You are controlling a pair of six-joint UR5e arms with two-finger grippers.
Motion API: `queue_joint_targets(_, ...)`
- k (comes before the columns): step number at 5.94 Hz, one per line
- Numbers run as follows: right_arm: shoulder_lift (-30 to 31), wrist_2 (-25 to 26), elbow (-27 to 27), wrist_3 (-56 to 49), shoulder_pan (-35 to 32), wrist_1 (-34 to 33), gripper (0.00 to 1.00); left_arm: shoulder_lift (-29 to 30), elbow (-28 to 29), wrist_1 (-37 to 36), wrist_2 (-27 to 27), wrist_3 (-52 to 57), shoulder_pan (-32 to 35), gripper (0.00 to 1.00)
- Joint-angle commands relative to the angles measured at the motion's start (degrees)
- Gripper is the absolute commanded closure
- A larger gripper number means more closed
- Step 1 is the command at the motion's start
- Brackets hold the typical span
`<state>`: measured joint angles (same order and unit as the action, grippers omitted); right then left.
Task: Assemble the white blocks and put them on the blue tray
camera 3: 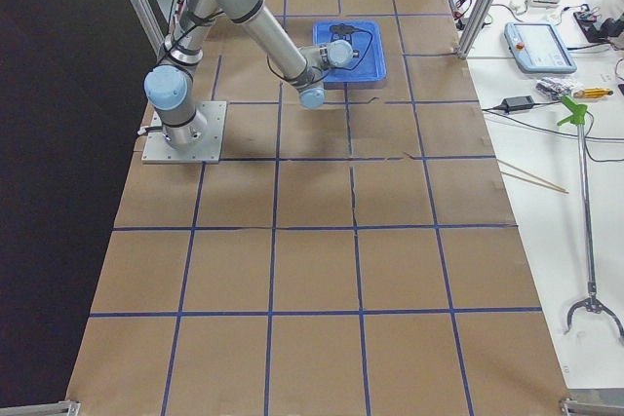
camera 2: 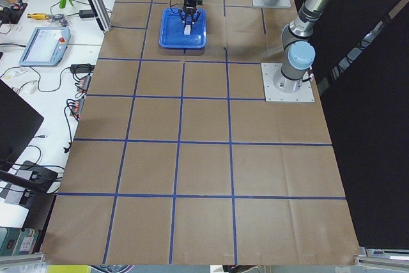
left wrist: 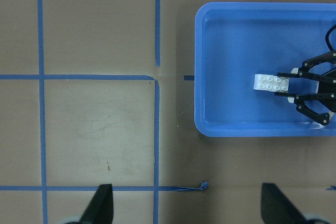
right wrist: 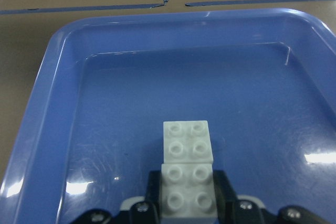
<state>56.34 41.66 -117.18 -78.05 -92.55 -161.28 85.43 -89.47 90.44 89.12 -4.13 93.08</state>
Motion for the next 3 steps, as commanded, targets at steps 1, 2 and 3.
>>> queue_joint_targets(1, 0.00, 0.00, -0.06, 0.09, 0.00, 0.09, 0.48, 0.00, 0.09, 0.00, -0.09, 0.00, 0.00, 0.01)
queue_joint_targets(2, -0.52, -0.08, -0.06, 0.09, 0.00, 0.09, 0.41, 0.00, 0.09, 0.00, -0.09, -0.09, 0.00, 0.01)
queue_joint_targets(3, -0.70, -0.17, -0.06, 0.09, 0.00, 0.09, 0.38, 0.00, 0.09, 0.00, -0.09, -0.09, 0.00, 0.01)
